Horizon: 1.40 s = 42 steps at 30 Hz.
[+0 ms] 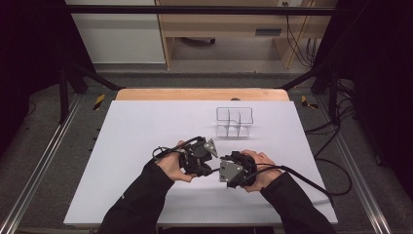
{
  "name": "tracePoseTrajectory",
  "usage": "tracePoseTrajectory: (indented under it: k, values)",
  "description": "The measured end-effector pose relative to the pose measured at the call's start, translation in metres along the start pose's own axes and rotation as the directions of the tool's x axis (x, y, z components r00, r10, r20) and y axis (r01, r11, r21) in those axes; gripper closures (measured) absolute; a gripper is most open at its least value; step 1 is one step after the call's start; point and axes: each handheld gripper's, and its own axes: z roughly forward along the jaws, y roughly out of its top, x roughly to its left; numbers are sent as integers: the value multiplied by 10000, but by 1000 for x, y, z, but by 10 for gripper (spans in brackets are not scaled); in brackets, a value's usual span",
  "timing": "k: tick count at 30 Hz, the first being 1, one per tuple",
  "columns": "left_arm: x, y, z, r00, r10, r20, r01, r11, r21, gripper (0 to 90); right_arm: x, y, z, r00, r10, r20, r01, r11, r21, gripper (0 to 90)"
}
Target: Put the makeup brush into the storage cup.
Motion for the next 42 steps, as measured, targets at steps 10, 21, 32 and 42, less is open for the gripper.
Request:
tracePoseTrajectory:
  k: [10, 21, 32, 42]
  values:
    - [0, 3, 4, 9999, -71, 92, 69, 9998, 160, 825, 5, 2, 5, 9988, -426, -240, 429, 9990, 111, 689]
    - [0, 4, 5, 9999, -65, 146, 63, 9999, 157, 825, 7, 5, 6, 9945, -970, -393, 980, 9949, 239, 793]
    - [0, 2, 1, 9995, 140, 285, -138, 9999, -52, 822, 8, 5, 6, 9900, -1258, -633, 1266, 9919, 98, 837]
    - [4, -2, -1, 9993, 287, -230, -295, 9990, -346, 646, 6, 4, 7, 9905, -1037, -900, 1049, 9944, 88, 848]
